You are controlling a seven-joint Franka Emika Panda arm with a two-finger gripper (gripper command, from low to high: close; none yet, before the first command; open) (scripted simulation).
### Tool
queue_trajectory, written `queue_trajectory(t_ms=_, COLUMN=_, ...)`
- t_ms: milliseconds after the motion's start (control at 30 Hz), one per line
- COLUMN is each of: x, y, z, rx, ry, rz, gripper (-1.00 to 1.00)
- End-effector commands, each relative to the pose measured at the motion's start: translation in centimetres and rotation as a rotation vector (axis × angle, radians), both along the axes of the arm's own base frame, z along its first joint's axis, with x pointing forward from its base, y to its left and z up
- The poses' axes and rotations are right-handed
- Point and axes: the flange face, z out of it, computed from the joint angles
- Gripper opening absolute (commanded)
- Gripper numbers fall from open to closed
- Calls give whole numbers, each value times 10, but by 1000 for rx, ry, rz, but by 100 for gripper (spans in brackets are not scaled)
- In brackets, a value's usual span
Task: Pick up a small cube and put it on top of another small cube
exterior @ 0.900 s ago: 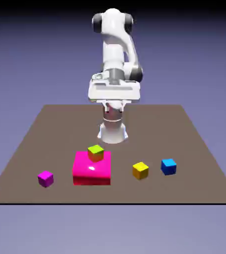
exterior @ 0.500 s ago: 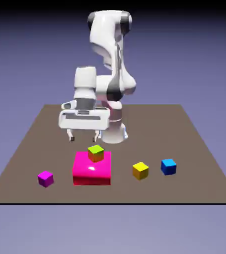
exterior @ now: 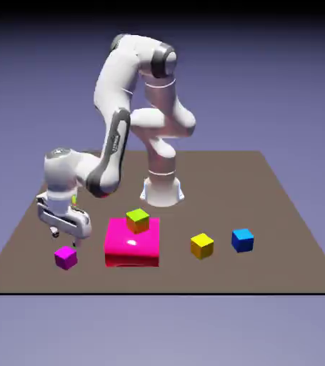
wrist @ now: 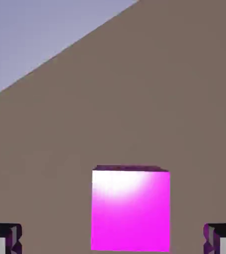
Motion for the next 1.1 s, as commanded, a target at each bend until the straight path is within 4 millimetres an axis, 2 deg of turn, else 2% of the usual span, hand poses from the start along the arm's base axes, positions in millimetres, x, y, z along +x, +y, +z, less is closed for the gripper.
queue_trajectory(t_ms=0, x=1, y=-1, z=-14, rx=-1, ry=0, rz=1, gripper=0)
queue_trajectory(t_ms=100, x=1, y=-1, z=-56, rx=2, ry=0, rz=-1, gripper=0)
queue_trajectory(t_ms=133, x=1, y=-1, z=-57, rx=2, ry=0, rz=-2, gripper=0)
queue_trajectory(t_ms=167, x=1, y=-1, z=-57, rx=2, ry=0, rz=-2, gripper=-100)
queue_trajectory(t_ms=200, x=1, y=-1, z=-57, rx=2, ry=0, rz=-2, gripper=-100)
queue_trajectory(t_ms=367, x=-1, y=1, z=12, rx=2, ry=0, rz=-1, gripper=-100)
queue_trajectory(t_ms=533, x=4, y=59, z=48, rx=102, ry=-29, rz=-86, gripper=-100)
queue_trajectory(t_ms=700, x=-2, y=116, z=87, rx=153, ry=-32, rz=-156, gripper=-100)
queue_trajectory(t_ms=900, x=-24, y=176, z=128, rx=139, ry=-17, rz=-239, gripper=-100)
queue_trajectory(t_ms=1067, x=-52, y=216, z=152, rx=64, ry=-3, rz=-325, gripper=-100)
